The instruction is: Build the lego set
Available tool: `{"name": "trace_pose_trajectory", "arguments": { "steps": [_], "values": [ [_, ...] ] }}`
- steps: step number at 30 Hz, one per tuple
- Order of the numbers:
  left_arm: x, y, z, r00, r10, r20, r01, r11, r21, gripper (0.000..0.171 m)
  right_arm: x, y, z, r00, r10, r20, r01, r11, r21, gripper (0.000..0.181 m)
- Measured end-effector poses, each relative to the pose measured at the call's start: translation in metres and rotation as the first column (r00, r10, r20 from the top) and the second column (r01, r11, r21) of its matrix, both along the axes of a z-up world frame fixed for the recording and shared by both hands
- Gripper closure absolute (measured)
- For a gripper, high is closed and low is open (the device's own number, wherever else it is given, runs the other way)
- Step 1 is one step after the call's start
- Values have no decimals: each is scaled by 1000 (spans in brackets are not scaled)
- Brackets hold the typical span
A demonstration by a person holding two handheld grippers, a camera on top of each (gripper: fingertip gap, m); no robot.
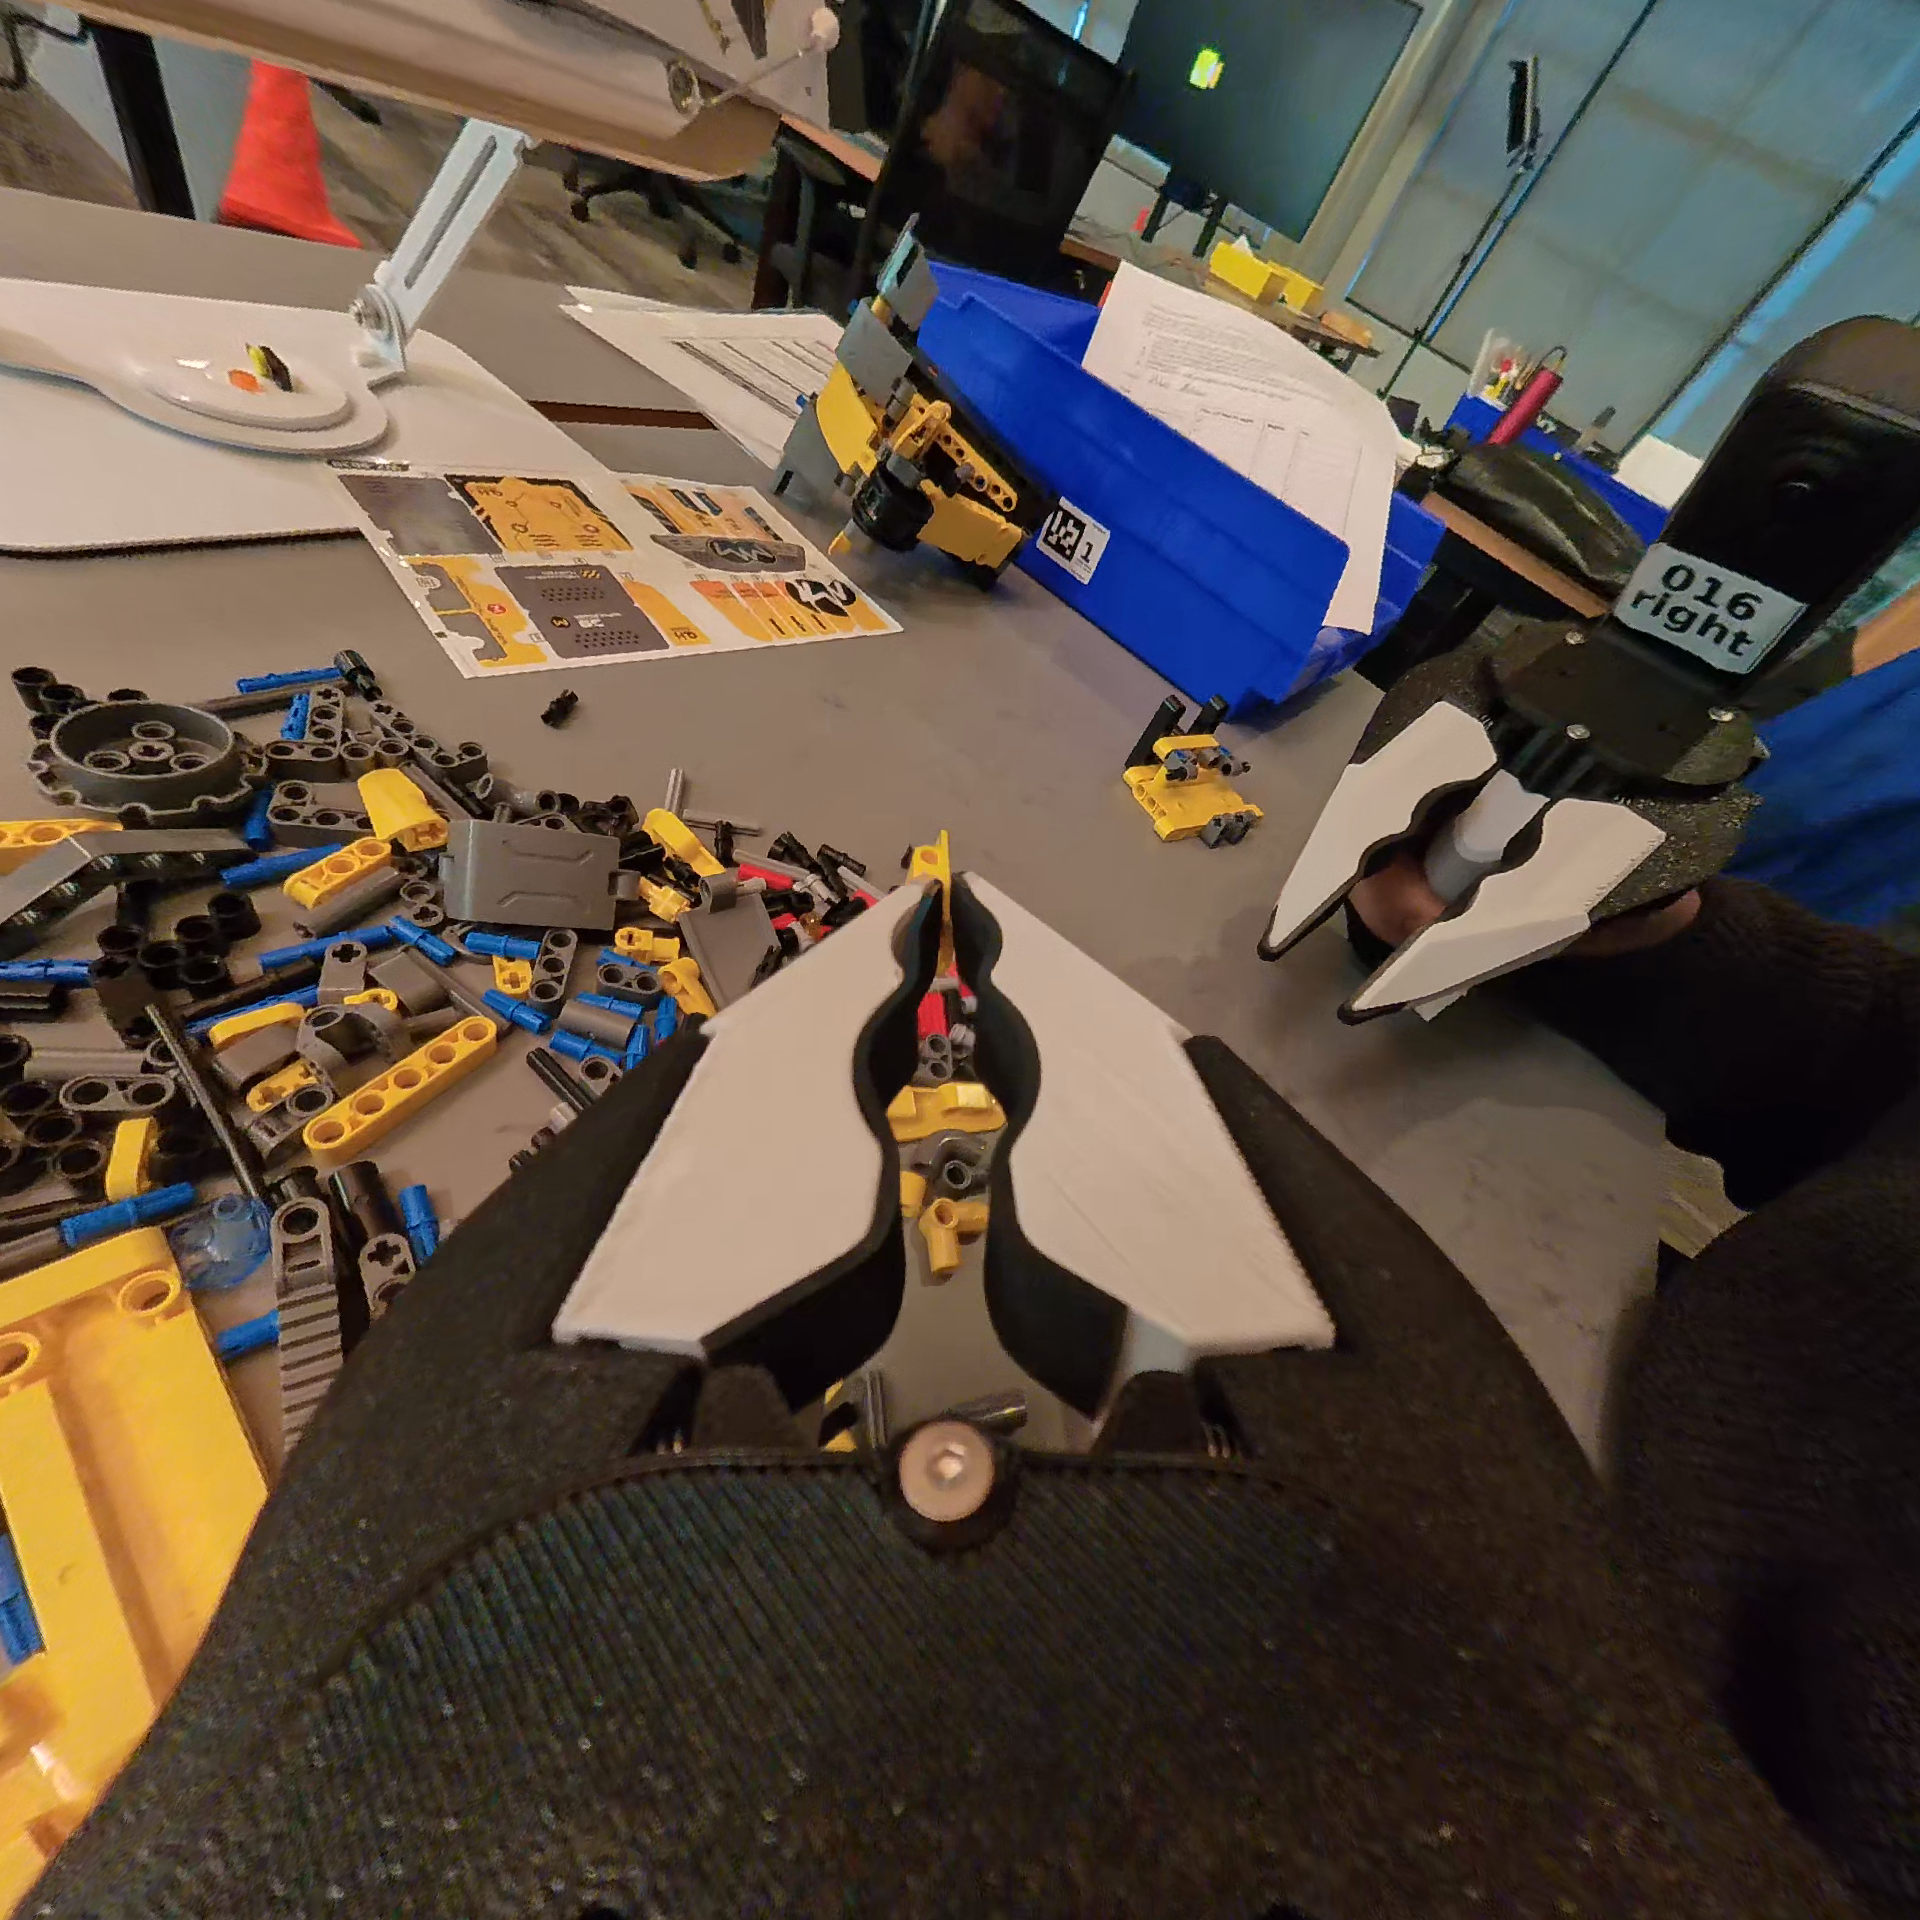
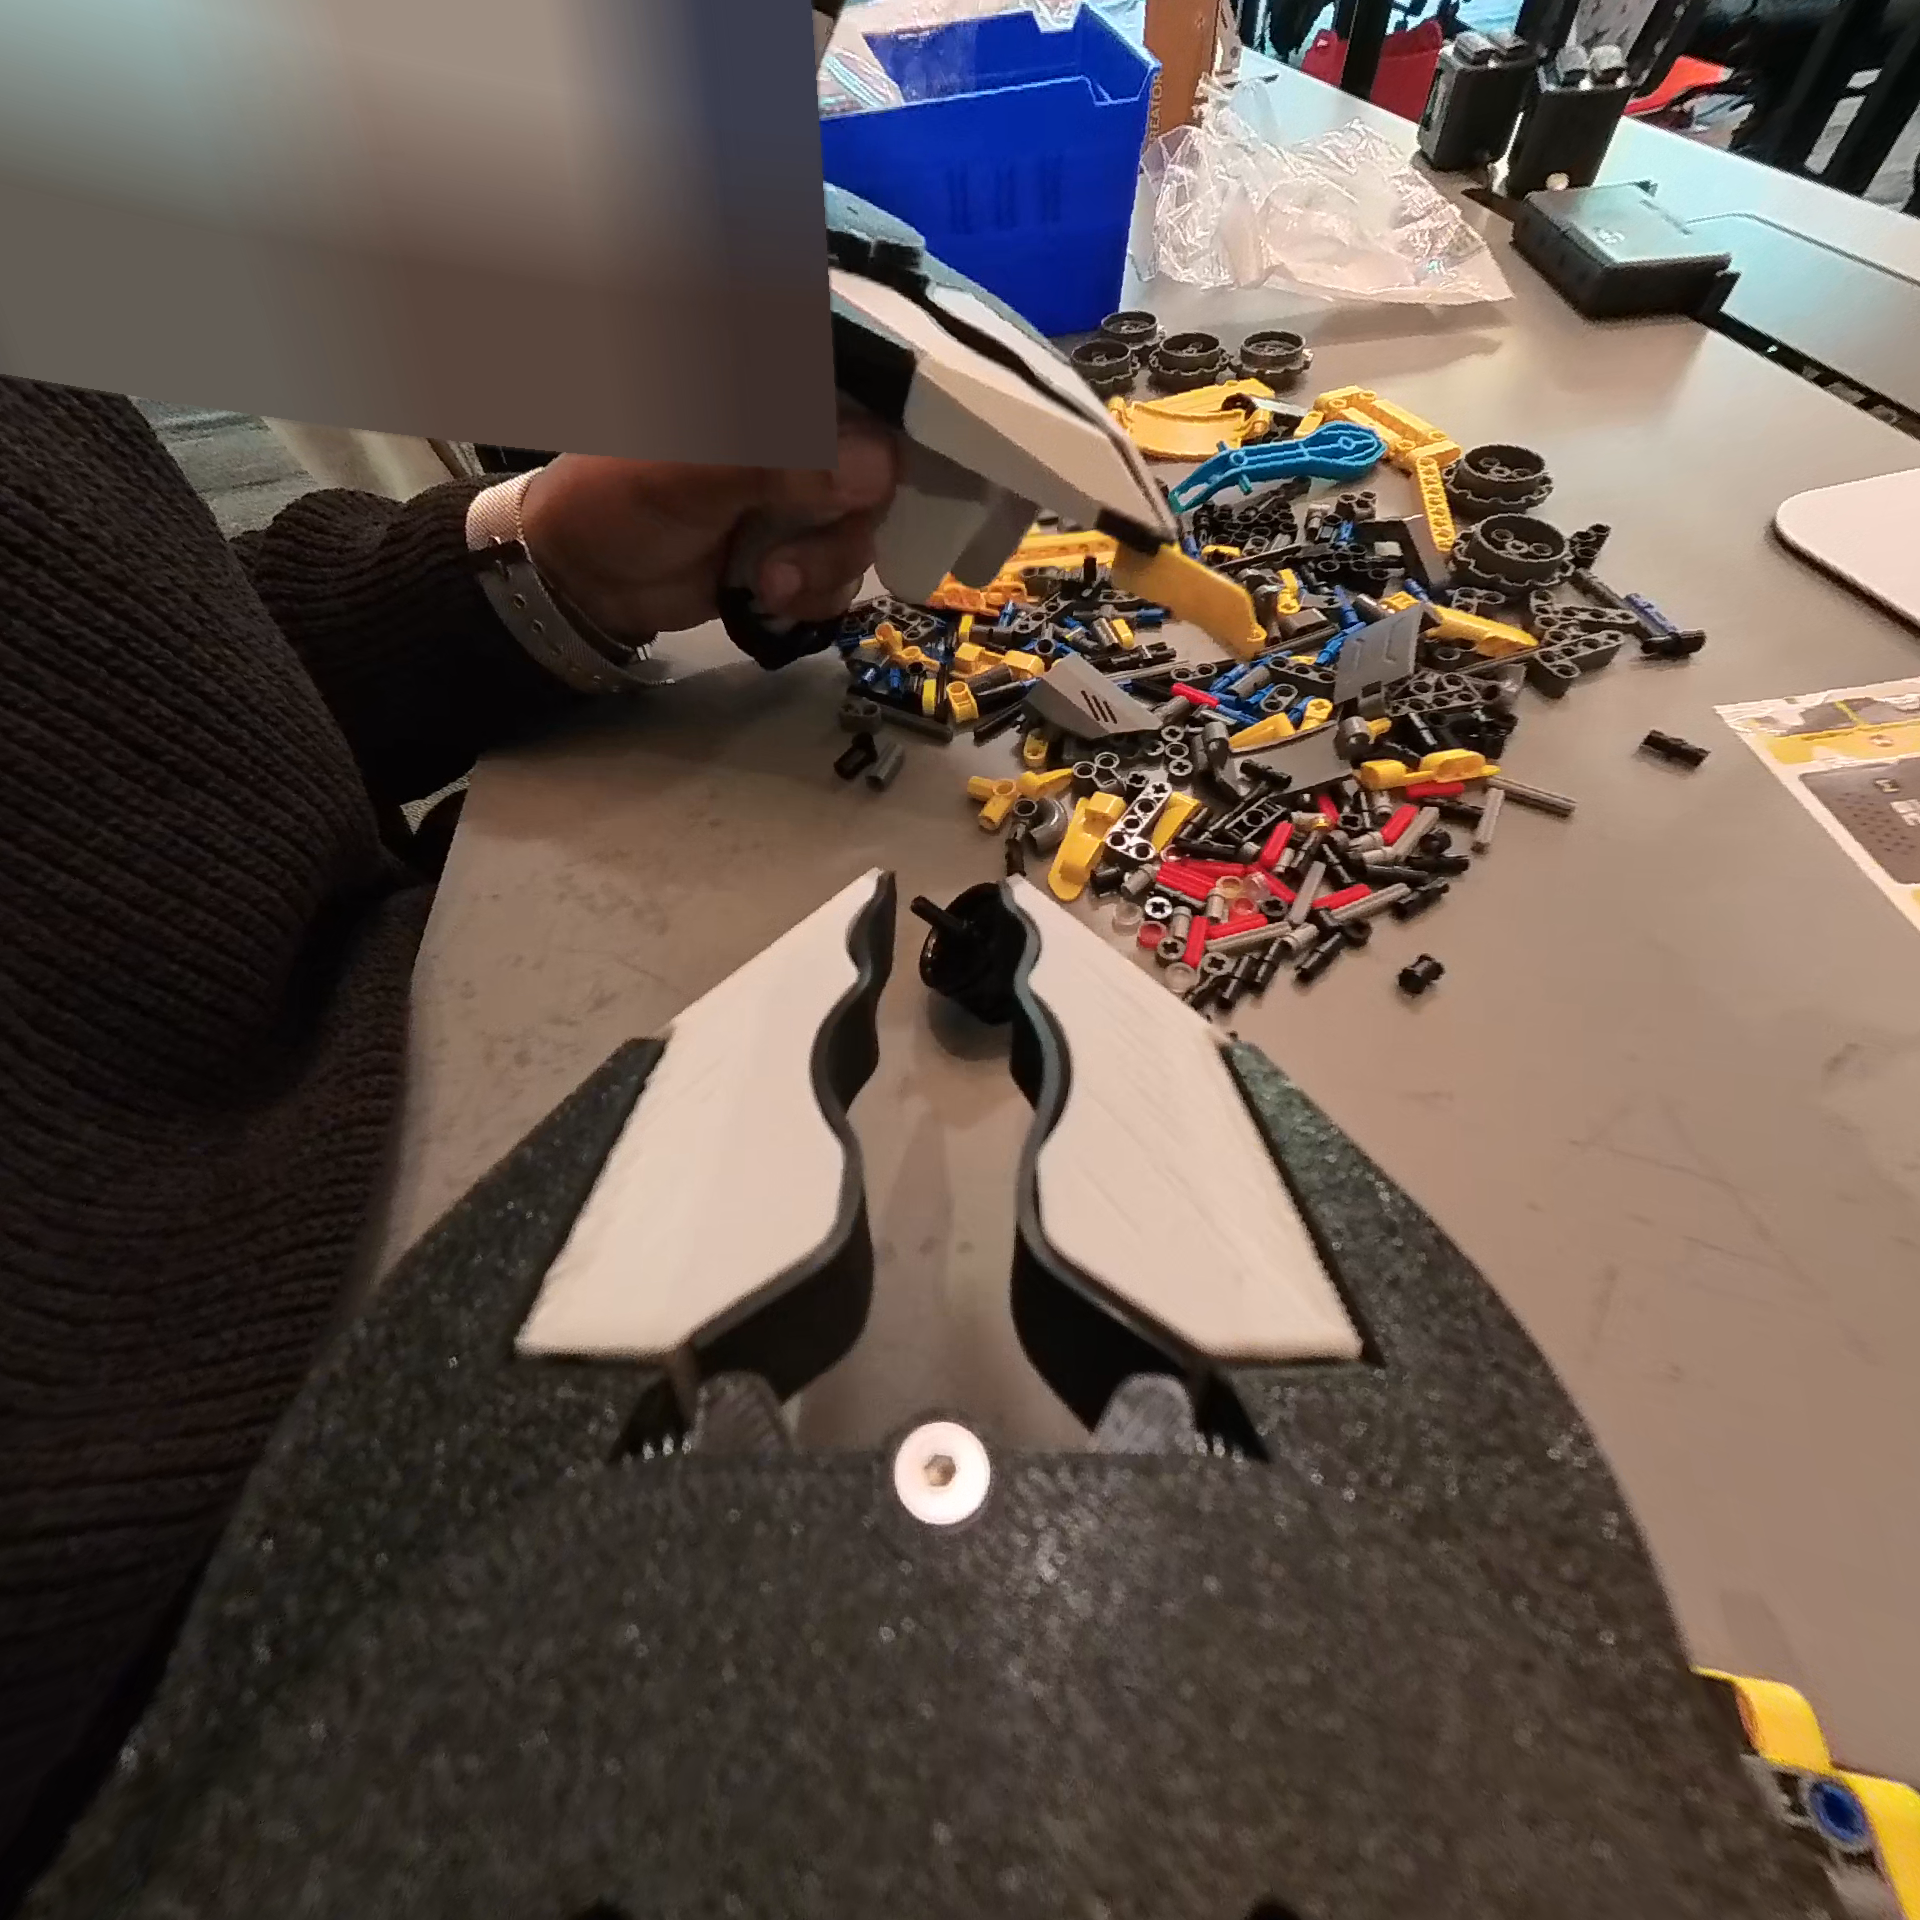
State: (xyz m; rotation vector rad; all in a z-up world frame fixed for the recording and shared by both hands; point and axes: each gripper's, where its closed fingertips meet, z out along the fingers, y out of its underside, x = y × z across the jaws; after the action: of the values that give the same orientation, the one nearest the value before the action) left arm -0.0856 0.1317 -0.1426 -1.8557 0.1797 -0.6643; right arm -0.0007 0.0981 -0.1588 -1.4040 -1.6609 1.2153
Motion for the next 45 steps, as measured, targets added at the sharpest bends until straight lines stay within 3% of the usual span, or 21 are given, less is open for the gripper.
{"name": "trace_pose_trajectory", "arguments": {
  "steps": [6,11,16,19,34,42,45],
  "values": [
    [18,-11,27,996,-84,-11,85,984,156,171,0,0,11,999,-4,-54,0,998,-71,162],
    [31,-12,30,993,-116,14,112,980,163,171,1,30,13,985,-155,-71,156,987,20,157],
    [49,-16,42,992,-122,-33,127,964,236,171,1,18,39,974,-124,-189,89,978,-186,154],
    [67,-19,46,989,-141,-51,150,952,268,171,2,22,41,971,-148,-186,85,946,-313,147],
    [88,-15,40,986,-130,-104,153,953,261,171,4,25,48,968,-161,-190,20,812,-583,155],
    [96,-15,32,964,-103,-245,169,949,267,171,6,27,50,968,-161,-190,-10,737,-676,164],
    [100,-15,28,954,-104,-280,180,948,263,171,7,29,49,969,-165,-182,1,746,-666,170]
  ]
}}
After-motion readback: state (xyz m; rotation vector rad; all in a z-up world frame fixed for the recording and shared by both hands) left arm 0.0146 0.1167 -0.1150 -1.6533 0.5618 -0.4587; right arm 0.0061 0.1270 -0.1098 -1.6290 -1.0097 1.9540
